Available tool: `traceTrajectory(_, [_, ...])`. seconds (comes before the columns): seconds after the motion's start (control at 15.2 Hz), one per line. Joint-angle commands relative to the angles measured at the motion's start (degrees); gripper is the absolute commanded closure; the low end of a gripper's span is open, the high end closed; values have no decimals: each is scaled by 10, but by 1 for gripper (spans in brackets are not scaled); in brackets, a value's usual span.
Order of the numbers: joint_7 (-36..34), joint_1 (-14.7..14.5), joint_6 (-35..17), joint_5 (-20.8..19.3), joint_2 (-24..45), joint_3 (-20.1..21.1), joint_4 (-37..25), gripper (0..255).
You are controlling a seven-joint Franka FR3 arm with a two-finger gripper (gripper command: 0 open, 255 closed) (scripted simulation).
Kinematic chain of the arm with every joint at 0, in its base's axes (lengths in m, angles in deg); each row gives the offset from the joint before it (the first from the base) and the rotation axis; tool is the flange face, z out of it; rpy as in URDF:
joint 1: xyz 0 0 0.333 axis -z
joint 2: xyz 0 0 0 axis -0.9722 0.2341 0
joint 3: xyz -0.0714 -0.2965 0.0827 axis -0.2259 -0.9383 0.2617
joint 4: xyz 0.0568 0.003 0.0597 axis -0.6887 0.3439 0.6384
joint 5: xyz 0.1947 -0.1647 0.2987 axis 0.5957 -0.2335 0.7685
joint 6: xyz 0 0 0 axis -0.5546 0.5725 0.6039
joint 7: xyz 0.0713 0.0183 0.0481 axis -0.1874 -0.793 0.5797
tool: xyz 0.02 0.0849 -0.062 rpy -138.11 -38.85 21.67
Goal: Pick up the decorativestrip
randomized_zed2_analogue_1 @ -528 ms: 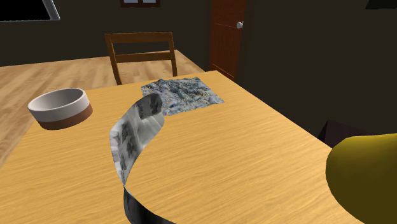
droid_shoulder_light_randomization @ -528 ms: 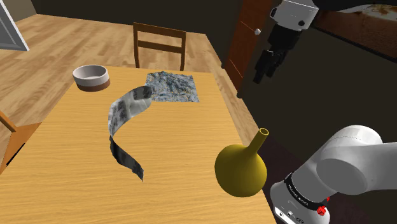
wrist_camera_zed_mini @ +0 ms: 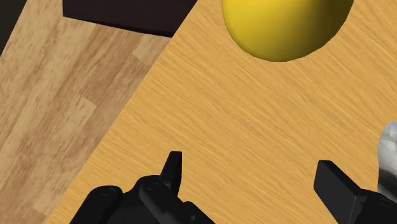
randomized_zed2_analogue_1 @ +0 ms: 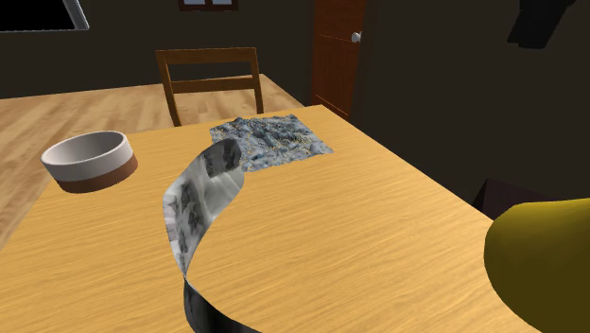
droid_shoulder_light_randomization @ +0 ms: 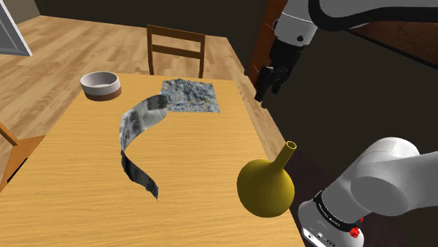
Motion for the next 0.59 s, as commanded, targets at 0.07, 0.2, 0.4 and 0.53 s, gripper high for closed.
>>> traceTrajectory(0.07, [-35,-11,-41,20,41,34,-5,0])
traceTrajectory(0.2, [-57,-16,-67,29,71,54,-13,0])
traceTrajectory(0.4, [-90,-23,-104,38,119,84,-29,0])
traceTrajectory(0.53, [-112,-26,-129,40,154,105,-44,0])
